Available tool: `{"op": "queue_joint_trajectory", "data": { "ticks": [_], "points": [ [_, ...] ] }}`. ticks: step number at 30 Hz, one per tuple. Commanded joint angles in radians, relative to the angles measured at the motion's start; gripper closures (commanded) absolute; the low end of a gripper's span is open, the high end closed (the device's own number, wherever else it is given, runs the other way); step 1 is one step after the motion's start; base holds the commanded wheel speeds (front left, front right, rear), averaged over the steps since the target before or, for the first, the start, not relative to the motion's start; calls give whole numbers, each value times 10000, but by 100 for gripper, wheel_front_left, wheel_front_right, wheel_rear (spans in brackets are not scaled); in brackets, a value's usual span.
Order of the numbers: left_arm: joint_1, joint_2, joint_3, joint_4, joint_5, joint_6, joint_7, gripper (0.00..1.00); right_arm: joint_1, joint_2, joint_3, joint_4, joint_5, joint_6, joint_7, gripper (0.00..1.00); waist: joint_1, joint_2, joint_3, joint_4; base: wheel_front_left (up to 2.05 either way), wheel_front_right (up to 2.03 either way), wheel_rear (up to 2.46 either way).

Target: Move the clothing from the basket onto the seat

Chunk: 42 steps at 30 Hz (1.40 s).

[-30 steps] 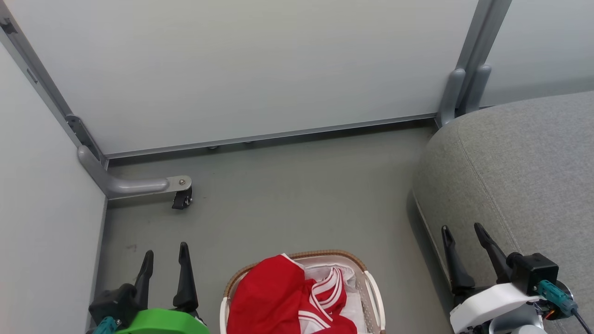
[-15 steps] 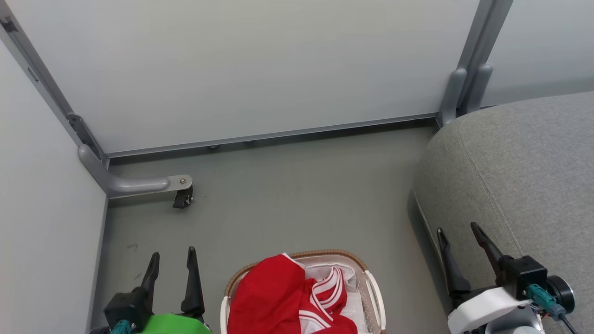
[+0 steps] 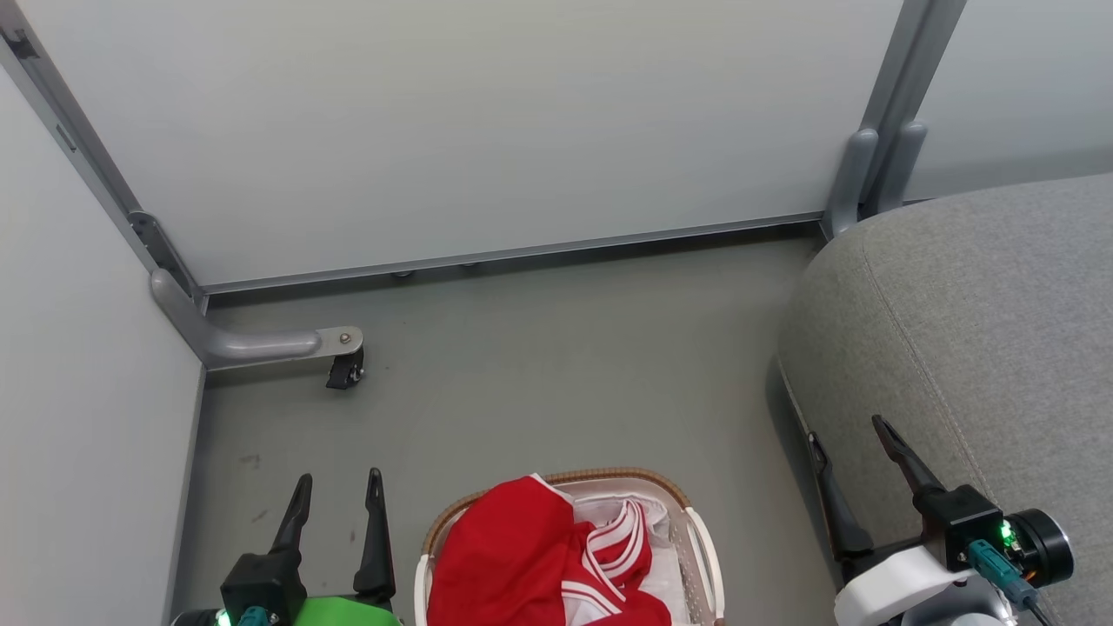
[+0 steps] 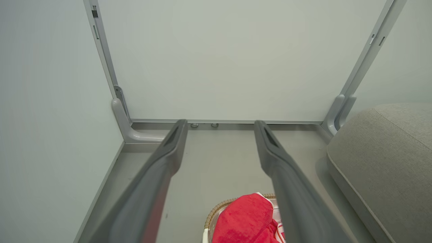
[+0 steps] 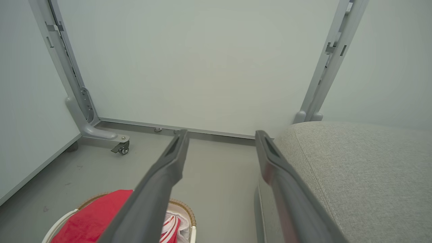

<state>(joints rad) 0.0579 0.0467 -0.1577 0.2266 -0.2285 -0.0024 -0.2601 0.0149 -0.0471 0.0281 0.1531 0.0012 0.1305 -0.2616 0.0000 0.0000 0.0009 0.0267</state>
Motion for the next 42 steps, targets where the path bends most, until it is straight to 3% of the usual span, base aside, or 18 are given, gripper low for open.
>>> {"op": "queue_joint_trajectory", "data": {
  "ticks": [1, 26, 34, 42],
  "points": [
    [176, 66, 10, -5, 111, 27, -46, 0, 164, -60, 8, -42, -119, 2, -52, 0, 0, 0, 2, -3, 0, 0, 0],
    [85, 63, -36, -31, 173, 6, -46, 0, 3, -59, -14, -156, -91, 2, -51, 0, 0, 0, 257, -135, 0, 0, 0],
    [-807, 62, -319, -39, 977, -224, -44, 0, -548, -54, -115, -403, -106, 2, -51, 0, 0, 0, 1453, -435, 0, 0, 0],
    [-2618, 60, -986, 958, 1472, -627, -41, 0, -1612, -51, -218, -684, -114, -1, -49, 0, 0, 0, 3539, -823, 0, 0, 0]
  ]
}}
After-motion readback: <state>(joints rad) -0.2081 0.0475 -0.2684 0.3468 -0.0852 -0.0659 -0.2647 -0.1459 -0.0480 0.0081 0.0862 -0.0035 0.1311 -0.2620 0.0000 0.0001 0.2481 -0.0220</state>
